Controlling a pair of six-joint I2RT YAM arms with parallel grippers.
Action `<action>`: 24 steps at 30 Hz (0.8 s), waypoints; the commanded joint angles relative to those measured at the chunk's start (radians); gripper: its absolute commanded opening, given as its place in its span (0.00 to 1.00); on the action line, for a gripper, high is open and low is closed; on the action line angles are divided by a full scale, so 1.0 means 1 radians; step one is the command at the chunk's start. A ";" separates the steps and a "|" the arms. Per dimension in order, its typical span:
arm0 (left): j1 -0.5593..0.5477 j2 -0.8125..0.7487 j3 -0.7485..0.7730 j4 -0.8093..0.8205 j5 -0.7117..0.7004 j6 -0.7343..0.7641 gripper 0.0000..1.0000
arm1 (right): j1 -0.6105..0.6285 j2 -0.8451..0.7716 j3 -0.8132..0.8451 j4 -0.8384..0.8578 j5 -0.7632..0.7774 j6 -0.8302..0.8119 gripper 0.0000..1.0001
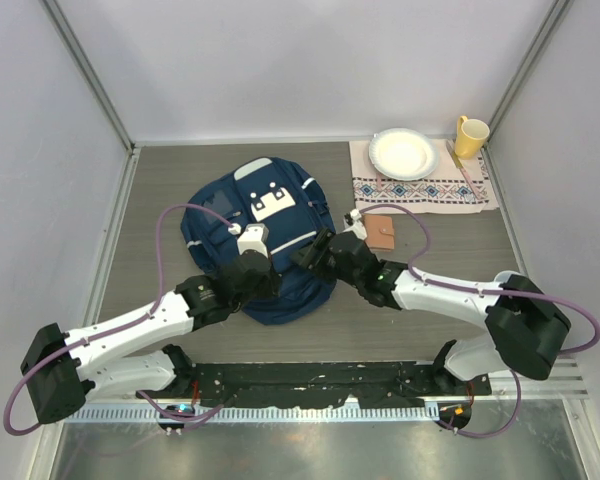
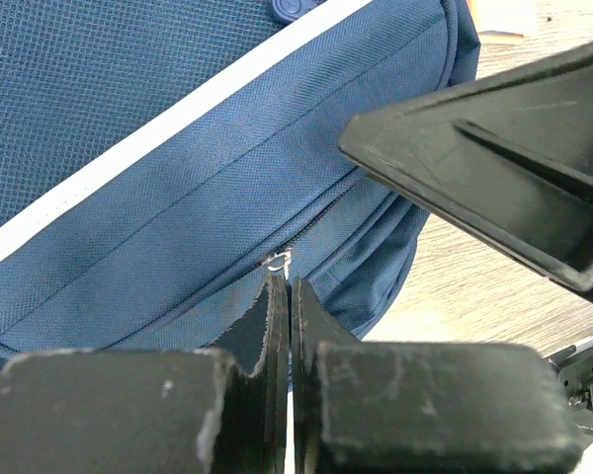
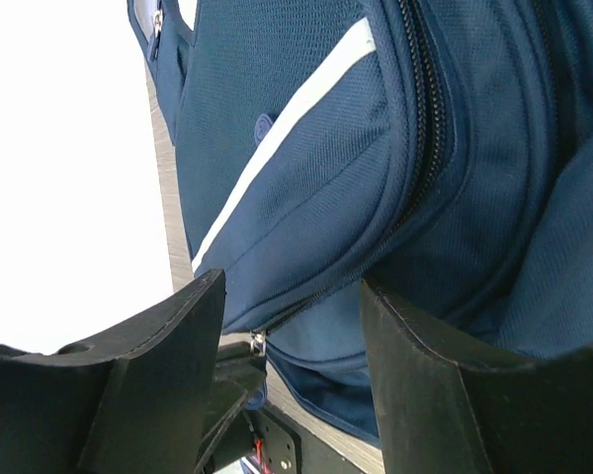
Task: Pack the student bag
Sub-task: Unzip the student bag at the center of the board.
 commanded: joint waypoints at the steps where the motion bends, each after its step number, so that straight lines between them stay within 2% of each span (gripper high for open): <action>1: -0.011 -0.027 0.024 0.077 0.037 0.018 0.00 | 0.003 0.037 0.060 0.087 0.048 0.024 0.59; 3: -0.012 -0.030 0.021 0.080 0.039 0.021 0.00 | 0.004 0.044 0.073 0.089 0.048 0.020 0.53; 4: -0.014 -0.031 0.020 0.084 0.040 0.021 0.00 | 0.001 0.052 0.076 0.090 0.047 0.017 0.42; 6: -0.014 -0.038 0.015 0.084 0.037 0.027 0.00 | 0.003 0.047 0.076 0.087 0.056 0.003 0.31; 7: -0.014 -0.038 0.015 0.083 0.034 0.027 0.00 | 0.003 0.037 0.074 0.080 0.076 -0.003 0.19; 10: -0.014 -0.042 0.009 0.052 0.011 0.029 0.00 | -0.003 0.018 0.073 0.048 0.126 -0.032 0.01; 18: -0.005 -0.070 0.003 -0.211 -0.255 0.038 0.00 | -0.102 -0.008 0.096 -0.014 0.096 -0.108 0.01; 24: 0.049 -0.126 -0.036 -0.337 -0.308 0.035 0.00 | -0.152 -0.019 0.103 -0.031 0.068 -0.137 0.01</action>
